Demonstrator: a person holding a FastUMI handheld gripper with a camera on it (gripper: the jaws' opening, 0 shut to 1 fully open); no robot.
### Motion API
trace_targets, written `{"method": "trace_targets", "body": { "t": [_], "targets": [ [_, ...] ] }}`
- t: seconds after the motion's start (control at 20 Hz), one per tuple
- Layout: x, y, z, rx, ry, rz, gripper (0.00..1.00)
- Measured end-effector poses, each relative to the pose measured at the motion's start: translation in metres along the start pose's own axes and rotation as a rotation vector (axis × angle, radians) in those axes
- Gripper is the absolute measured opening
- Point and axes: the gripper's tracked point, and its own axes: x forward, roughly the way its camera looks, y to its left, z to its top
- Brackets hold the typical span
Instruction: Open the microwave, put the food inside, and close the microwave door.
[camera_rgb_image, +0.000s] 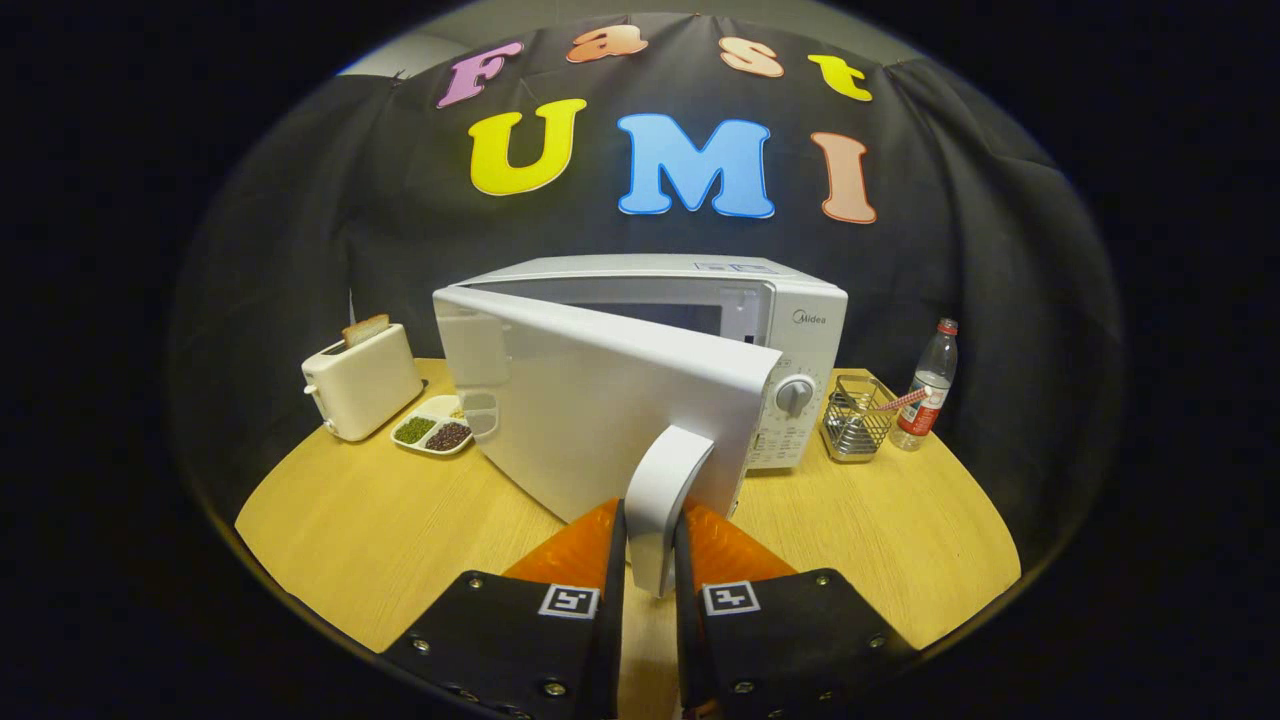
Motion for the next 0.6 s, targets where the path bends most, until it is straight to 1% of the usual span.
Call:
{"method": "trace_targets", "body": {
  "t": [0.6],
  "targets": [
    [-0.048, 0.087, -0.028, -0.019, 0.004, 0.072, 0.25]
  ]
}}
